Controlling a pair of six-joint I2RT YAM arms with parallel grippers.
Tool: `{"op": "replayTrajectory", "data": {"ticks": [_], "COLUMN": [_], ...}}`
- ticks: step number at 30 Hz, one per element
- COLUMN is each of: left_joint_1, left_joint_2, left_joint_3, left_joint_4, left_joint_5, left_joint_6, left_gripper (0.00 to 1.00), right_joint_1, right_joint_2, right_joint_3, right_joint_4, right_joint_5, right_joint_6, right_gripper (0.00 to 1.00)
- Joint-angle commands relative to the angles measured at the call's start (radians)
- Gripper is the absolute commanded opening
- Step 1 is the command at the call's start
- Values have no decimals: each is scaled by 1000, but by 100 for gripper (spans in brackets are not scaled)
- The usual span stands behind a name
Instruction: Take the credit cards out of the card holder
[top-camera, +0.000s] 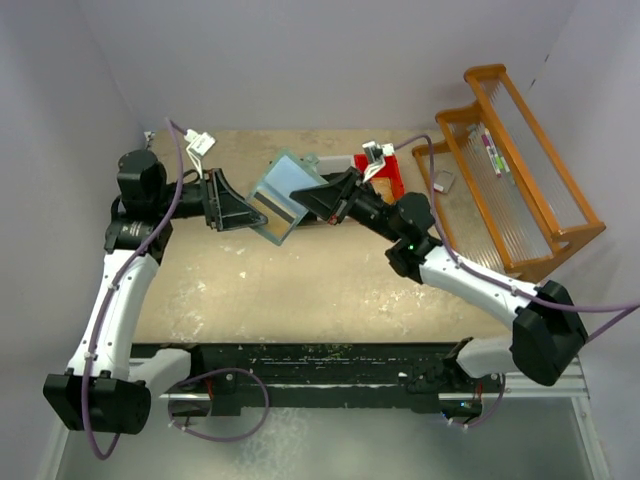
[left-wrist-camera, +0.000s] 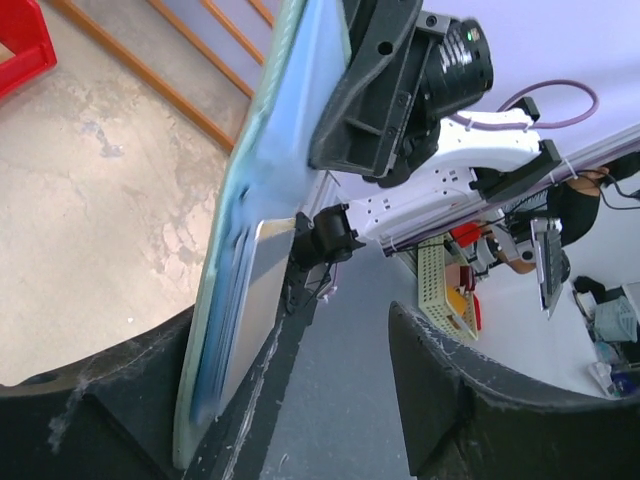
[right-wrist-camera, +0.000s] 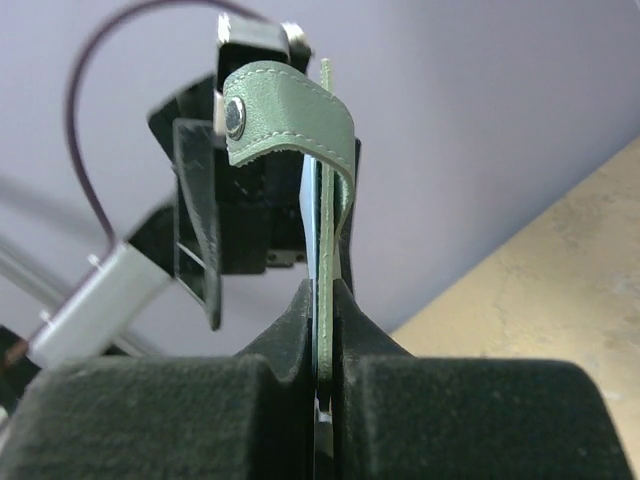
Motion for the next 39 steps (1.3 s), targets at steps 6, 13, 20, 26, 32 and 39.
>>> {"op": "replayTrajectory", "data": {"ticks": [6,13,20,26,32,39], "left_joint_1": [-3,0,3,9,9,9], "left_joint_2": [-50,-44,-20,44,65,81], "left_joint_3": [-126,-125,-75,84,95,137], "left_joint_4": [474,461,392,-11,-154,-312], "left_joint_5": [-37,-65,-62,-56,-35,-28], "left_joint_6": [-401,-433,-385,-40,78,215], "left_gripper": [67,43,0,0,0,0], "right_joint_1": [117,171,181,-3,-106,-105], "right_joint_2": [-24,-21,33,64,120,150], "right_joint_3": [-63,-67,-79,-78,86,205], "right_joint_4": [290,259,313,345,136,-19], "right_joint_5": [428,534,458,81,-314,-432], "right_joint_6": [240,193,207,233,151,78], "right_gripper": [0,0,0,49,59,54]}}
